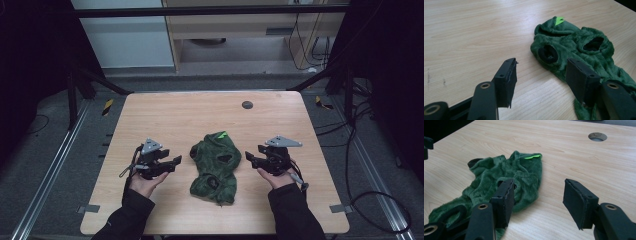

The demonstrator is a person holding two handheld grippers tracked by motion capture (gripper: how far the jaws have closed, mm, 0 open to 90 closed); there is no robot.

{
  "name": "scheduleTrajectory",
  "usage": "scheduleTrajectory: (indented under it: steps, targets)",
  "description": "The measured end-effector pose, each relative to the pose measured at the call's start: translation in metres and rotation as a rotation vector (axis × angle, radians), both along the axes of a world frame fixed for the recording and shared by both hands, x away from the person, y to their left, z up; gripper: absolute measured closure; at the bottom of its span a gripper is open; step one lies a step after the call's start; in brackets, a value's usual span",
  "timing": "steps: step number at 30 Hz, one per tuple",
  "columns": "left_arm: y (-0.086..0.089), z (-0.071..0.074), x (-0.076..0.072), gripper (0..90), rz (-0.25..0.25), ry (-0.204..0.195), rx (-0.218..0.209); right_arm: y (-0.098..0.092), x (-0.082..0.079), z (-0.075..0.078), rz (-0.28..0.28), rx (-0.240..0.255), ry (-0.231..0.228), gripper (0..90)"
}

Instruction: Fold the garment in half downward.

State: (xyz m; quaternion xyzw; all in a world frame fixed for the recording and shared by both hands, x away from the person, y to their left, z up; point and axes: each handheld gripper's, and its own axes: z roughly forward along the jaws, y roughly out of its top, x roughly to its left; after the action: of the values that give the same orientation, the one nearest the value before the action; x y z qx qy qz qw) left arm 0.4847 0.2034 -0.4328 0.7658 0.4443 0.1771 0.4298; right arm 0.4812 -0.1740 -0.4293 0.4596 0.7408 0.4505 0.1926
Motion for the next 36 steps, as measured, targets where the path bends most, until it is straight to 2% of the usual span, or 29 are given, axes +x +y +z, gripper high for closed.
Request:
scheduleTrajectory:
  steps: [8, 22, 23, 28, 36]
  targets:
    - [-0.006, 0.004, 0.009, 42.0, 0.0, -0.015, 0.002, 0.007, 0.01, 0.003, 0.018, -0.022, 0.005, 42.1]
    - [-0.016, 0.01, 0.026, 42.4, 0.001, -0.032, 0.0, 0.012, 0.026, 0.005, 0.018, -0.031, 0.005, 42.6]
    - [-0.017, 0.01, 0.028, 42.8, 0.0, -0.03, -0.009, 0.013, 0.027, 0.004, 0.019, -0.028, 0.009, 42.6]
    - [-0.02, 0.011, 0.034, 43.0, -0.003, -0.027, 0.008, 0.014, 0.033, 0.001, 0.019, -0.034, 0.017, 43.4]
    - [-0.027, 0.01, 0.047, 43.1, -0.009, -0.014, 0.01, 0.018, 0.044, -0.002, 0.013, -0.034, 0.027, 44.6]
